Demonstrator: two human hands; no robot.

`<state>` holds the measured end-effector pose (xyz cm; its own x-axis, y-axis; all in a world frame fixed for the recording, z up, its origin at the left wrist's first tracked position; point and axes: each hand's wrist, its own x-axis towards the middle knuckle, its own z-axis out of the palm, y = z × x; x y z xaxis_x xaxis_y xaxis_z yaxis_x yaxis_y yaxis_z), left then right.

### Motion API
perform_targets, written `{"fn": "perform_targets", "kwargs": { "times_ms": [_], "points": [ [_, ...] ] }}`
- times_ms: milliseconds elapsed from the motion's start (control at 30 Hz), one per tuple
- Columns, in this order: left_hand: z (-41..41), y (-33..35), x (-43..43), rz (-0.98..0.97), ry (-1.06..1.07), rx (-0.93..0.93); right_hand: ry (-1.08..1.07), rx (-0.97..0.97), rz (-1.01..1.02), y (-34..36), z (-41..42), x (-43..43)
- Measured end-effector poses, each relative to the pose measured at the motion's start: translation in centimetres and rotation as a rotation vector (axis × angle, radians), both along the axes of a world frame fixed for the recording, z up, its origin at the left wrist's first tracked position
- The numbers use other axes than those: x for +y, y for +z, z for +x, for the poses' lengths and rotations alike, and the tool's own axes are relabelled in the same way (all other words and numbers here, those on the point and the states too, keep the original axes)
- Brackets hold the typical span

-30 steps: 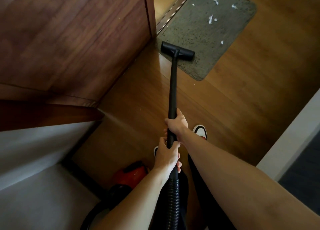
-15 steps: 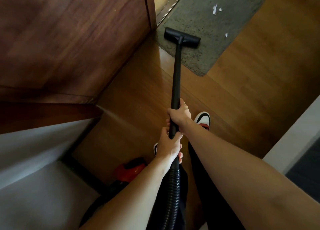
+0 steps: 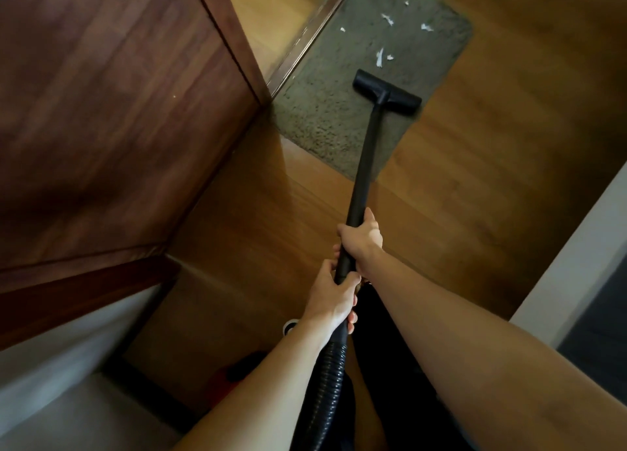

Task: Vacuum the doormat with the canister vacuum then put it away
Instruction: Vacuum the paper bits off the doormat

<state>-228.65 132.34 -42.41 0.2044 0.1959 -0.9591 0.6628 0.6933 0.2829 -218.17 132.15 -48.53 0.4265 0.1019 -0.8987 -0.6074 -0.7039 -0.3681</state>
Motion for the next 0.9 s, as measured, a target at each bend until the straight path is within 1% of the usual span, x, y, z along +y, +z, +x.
{"fn": "perform_targets", "kwargs": {
  "times_ms": [233,533,700,900],
  "points": [
    [5.0,-0.2,-1.4,-0.027,-0.017,0.005,0.003,-0.004,-0.031,-0.3,5.0,-1.5],
    [9.9,-0.7,-1.6,-0.033,-0.019,-0.023,0.004,-0.030,0.005,-1.1,9.9,-1.9],
    [10.1,-0.8,-2.5,-0.037,-0.014,-0.015,0.014,-0.034,-0.003,-1.2,10.0,-2.5],
    [7.6,-0.2,-3.5,-0.037,-0.035,0.001,0.007,-0.006,-0.015,-1.1,7.5,-3.7]
  ]
}}
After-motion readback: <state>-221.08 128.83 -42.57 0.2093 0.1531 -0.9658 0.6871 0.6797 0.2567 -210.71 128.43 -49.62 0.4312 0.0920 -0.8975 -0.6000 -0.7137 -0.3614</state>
